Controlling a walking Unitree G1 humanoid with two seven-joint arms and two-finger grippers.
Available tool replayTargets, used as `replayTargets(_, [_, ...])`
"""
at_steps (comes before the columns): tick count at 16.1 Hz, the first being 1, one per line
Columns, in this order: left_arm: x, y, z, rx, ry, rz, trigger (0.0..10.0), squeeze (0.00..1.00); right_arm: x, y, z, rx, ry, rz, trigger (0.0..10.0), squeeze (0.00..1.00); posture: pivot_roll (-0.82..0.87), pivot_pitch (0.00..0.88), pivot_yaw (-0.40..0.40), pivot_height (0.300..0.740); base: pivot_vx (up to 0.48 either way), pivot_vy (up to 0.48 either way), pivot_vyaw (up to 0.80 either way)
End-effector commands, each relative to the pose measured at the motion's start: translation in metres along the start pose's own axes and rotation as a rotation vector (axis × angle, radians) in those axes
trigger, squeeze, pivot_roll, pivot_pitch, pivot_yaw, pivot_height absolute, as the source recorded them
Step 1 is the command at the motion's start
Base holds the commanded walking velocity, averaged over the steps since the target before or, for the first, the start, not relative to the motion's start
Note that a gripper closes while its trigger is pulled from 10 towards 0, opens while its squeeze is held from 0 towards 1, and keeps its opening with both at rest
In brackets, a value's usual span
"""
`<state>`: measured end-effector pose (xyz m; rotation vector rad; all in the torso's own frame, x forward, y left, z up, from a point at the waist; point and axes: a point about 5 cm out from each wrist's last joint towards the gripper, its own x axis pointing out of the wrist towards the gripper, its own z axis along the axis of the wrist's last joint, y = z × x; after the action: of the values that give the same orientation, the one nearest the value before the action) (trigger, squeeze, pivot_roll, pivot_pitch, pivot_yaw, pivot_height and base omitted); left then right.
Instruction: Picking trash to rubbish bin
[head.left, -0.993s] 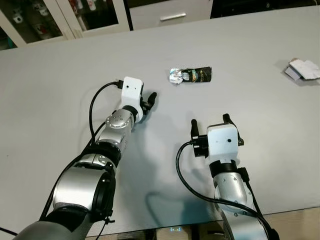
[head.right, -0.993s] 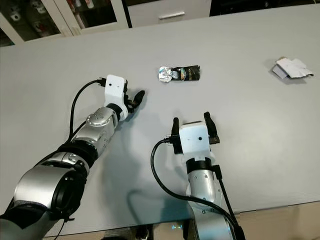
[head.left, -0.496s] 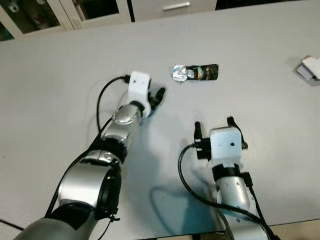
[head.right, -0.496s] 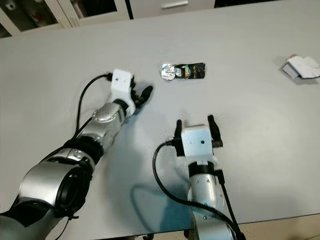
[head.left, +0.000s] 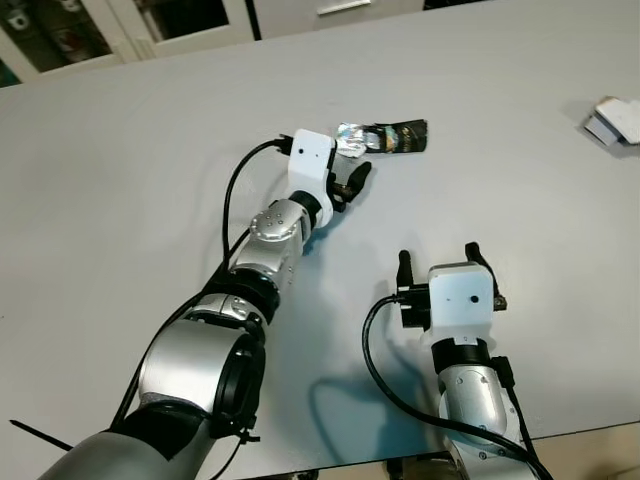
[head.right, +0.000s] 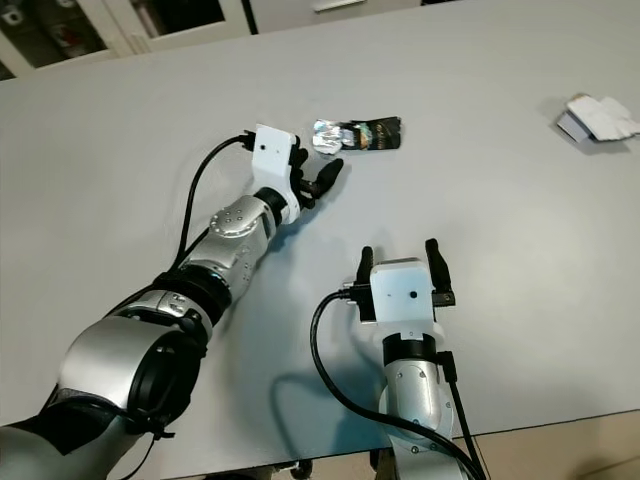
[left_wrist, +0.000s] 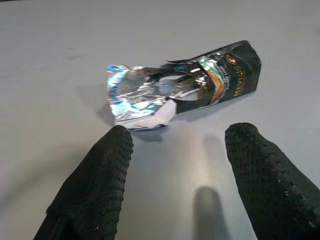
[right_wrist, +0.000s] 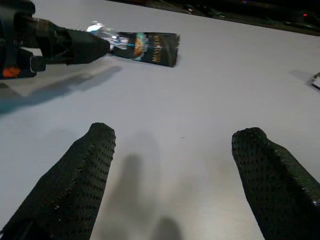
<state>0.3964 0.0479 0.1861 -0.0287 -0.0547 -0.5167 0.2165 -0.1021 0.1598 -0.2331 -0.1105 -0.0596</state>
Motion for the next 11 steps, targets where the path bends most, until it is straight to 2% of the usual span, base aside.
replayTargets(1, [0.000, -0.002, -0.005, 0.015, 0.021, 0.007, 10.0, 0.00, -0.005, 0.010, 0.005, 0.042, 0.006, 0.021, 10.0, 0.00, -0.13, 0.309, 0.133, 0.740, 0.000, 0.000, 0.00])
replayTargets(4, [-0.002, -0.003, -0.013, 0.052, 0.051, 0.033, 10.0, 0.00, -0.006, 0.012, 0.005, 0.043, 0.004, 0.029, 10.0, 0.00, -0.14, 0.319, 0.126, 0.740, 0.000, 0.000, 0.00])
replayTargets(5, [-0.004, -0.002, -0.018, 0.060, 0.073, 0.036, 0.4, 0.00, -0.007, 0.013, 0.006, 0.043, 0.006, 0.033, 10.0, 0.00, -0.14, 0.319, 0.126, 0.740, 0.000, 0.000, 0.00])
replayTargets(6, [-0.006, -0.002, -0.022, 0.063, 0.090, 0.035, 0.0, 0.00, -0.007, 0.013, 0.006, 0.043, 0.007, 0.034, 10.0, 0.00, -0.15, 0.325, 0.127, 0.740, 0.000, 0.000, 0.00])
replayTargets(11, [-0.009, -0.006, -0.033, 0.080, 0.129, 0.026, 0.0, 0.00, -0.008, 0.014, 0.006, 0.042, 0.013, 0.032, 10.0, 0.00, -0.16, 0.332, 0.132, 0.740, 0.000, 0.000, 0.00])
